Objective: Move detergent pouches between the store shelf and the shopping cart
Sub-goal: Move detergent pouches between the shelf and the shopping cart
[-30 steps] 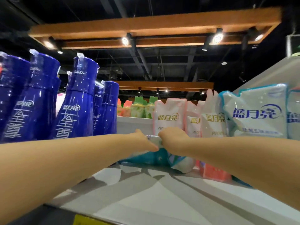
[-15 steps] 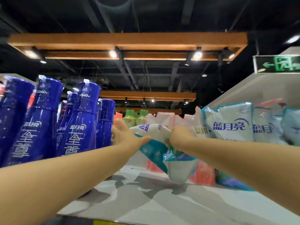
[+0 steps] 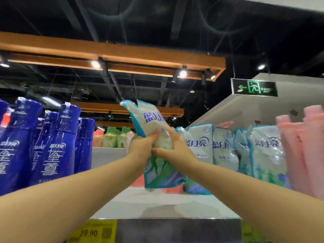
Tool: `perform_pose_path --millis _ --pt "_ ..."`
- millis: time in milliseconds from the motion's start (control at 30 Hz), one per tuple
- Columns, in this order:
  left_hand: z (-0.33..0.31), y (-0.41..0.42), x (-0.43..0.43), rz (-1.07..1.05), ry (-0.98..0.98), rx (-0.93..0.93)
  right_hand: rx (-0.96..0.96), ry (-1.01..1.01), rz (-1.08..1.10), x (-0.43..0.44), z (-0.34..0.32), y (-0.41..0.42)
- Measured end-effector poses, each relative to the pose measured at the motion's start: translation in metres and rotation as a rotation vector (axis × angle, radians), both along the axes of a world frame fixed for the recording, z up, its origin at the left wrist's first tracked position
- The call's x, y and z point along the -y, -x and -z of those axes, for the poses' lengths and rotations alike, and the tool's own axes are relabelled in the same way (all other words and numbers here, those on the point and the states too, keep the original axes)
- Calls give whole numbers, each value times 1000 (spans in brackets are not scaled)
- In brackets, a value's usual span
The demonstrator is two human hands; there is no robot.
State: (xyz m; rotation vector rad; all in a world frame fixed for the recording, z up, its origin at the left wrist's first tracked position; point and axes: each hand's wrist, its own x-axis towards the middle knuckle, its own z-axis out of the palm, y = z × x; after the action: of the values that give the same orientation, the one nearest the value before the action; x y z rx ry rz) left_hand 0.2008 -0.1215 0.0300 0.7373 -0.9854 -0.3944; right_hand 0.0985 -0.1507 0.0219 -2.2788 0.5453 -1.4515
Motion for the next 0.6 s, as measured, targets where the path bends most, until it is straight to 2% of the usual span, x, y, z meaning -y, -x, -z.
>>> perform_pose_path --millis 200,367,467,600 --pt "-3 131 -46 167 120 180 167 -89 -132 -34 1 139" --pt "28 273 -66 396 82 175 281 -141 -79 -69 30 289" --pt "55 361 -67 573 39 187 300 -156 91 -92 62 383" --pt "90 479 -60 873 -29 144 252 -211 455 -113 103 499"
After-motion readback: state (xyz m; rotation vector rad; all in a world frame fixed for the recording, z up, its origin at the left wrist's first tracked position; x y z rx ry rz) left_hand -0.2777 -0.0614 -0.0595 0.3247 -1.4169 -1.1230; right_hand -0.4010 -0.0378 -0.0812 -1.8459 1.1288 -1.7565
